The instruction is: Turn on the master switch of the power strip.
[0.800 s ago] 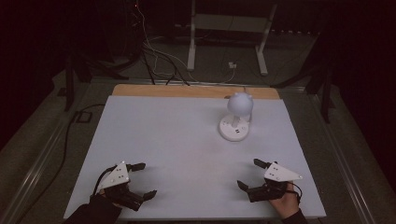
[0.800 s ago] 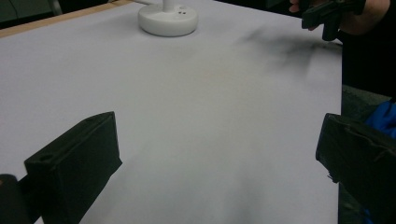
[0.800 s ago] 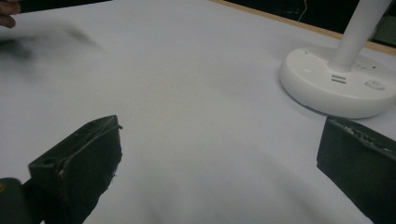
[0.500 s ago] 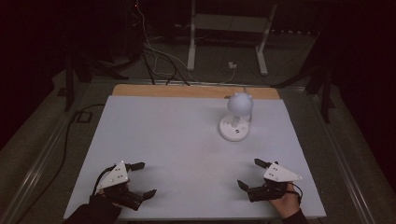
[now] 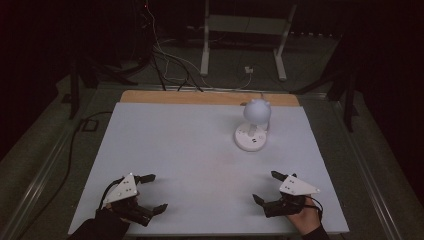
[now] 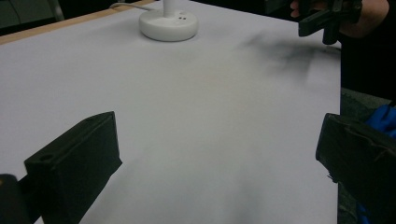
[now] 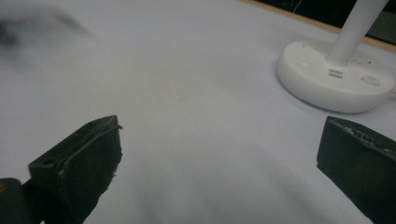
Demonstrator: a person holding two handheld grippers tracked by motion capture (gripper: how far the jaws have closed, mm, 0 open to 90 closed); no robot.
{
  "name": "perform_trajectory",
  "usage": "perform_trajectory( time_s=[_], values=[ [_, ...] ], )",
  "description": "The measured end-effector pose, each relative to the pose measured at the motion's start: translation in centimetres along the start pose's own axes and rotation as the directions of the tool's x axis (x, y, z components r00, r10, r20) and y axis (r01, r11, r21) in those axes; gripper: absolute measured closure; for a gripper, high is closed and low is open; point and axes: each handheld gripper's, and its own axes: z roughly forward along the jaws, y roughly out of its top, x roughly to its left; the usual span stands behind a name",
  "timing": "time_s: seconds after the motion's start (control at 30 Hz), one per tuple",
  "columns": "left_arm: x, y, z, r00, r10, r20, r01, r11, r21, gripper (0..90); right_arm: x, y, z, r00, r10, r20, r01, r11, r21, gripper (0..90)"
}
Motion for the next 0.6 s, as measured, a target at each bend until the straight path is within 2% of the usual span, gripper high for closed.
perform_trajectory(
  time_s=[0.1,0.27,0.6],
  values=[
    [-0.1,0.0,0.0,1.0,0.006,0.0,-0.006,1.0,0.0,0.2,0.1,0.0,0.1,0.9999,-0.007,-0.009,0.007,1.0,0.004,0.0],
    [0.0,0.0,-0.1,1.0,0.003,-0.006,-0.004,1.0,-0.004,0.2,0.4,0.2,0.1,0.9998,0.009,-0.018,-0.008,1.0,0.02,0.0],
    [-0.1,0.0,0.0,1.0,0.006,-0.006,-0.006,1.0,0.002,0.2,1.1,0.7,0.4,0.9971,0.033,-0.069,-0.029,0.998,0.057,0.0]
  ],
)
